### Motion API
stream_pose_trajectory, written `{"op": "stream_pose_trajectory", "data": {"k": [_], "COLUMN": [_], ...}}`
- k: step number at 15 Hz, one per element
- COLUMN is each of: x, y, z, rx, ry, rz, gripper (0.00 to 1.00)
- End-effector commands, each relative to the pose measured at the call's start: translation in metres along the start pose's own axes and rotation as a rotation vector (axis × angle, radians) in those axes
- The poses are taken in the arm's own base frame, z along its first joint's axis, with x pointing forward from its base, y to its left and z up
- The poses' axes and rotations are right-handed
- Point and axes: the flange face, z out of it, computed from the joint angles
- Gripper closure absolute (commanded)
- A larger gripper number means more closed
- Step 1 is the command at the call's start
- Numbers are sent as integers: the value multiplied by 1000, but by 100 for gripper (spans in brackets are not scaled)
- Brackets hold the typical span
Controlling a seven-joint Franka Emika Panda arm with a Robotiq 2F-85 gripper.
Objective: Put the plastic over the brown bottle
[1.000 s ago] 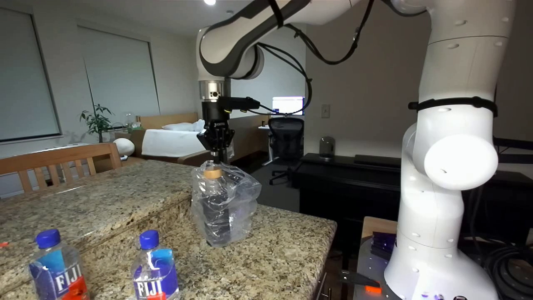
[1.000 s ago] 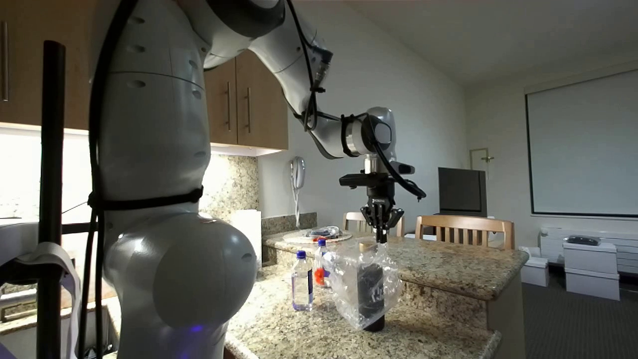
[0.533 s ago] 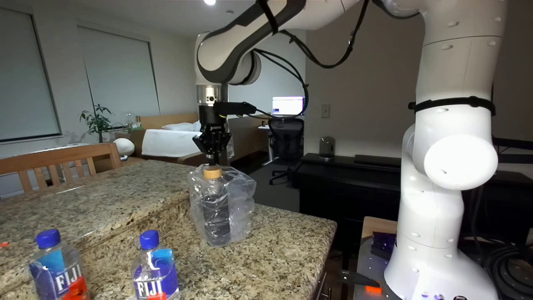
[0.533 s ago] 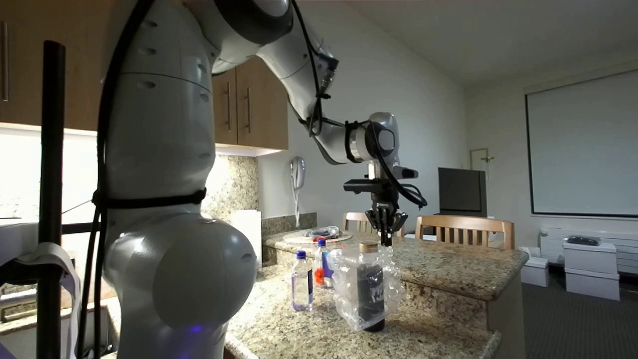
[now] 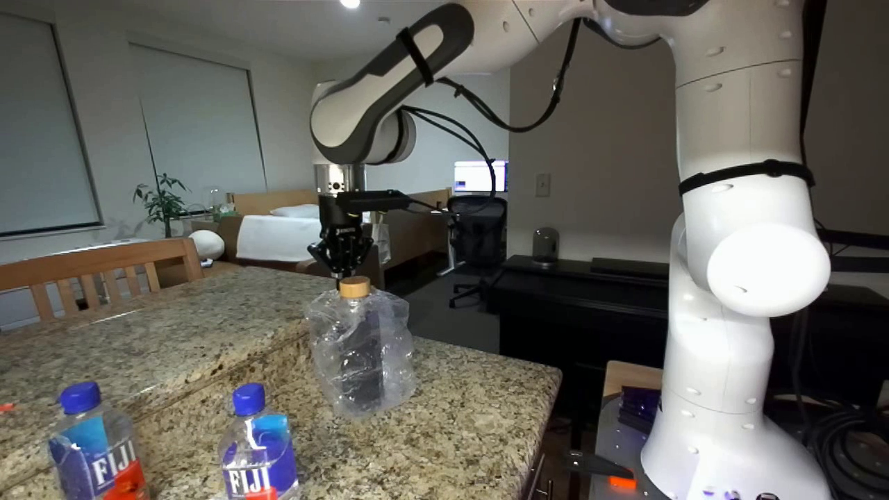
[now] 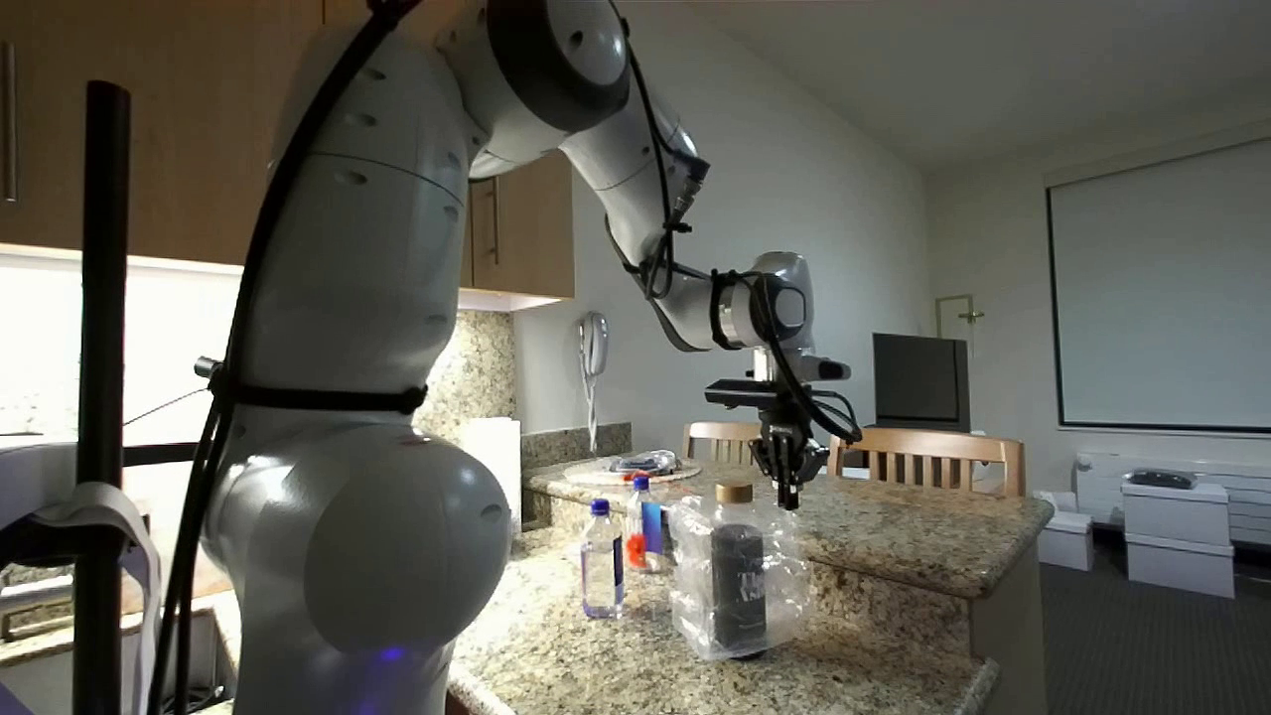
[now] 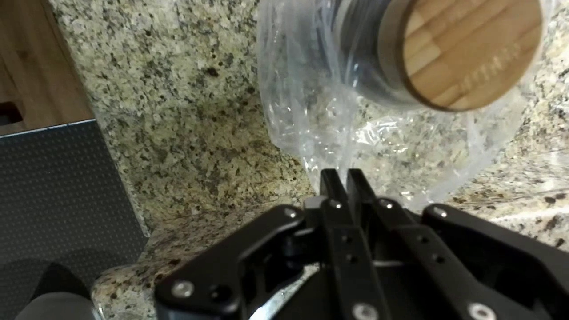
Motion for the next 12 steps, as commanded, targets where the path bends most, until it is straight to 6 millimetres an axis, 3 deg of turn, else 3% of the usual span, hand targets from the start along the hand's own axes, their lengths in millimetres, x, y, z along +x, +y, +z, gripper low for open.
{"op": "stream_pose_trajectory", "data": {"k": [1, 6, 11, 12], "x": [13, 15, 6, 6], "y": [10, 17, 6, 4], "z": [8, 11, 9, 7], "rx": [-6, 3, 42, 46], "ry": [3, -8, -17, -14], "rz": [46, 51, 34, 44], "gripper": [89, 90, 91, 66]}}
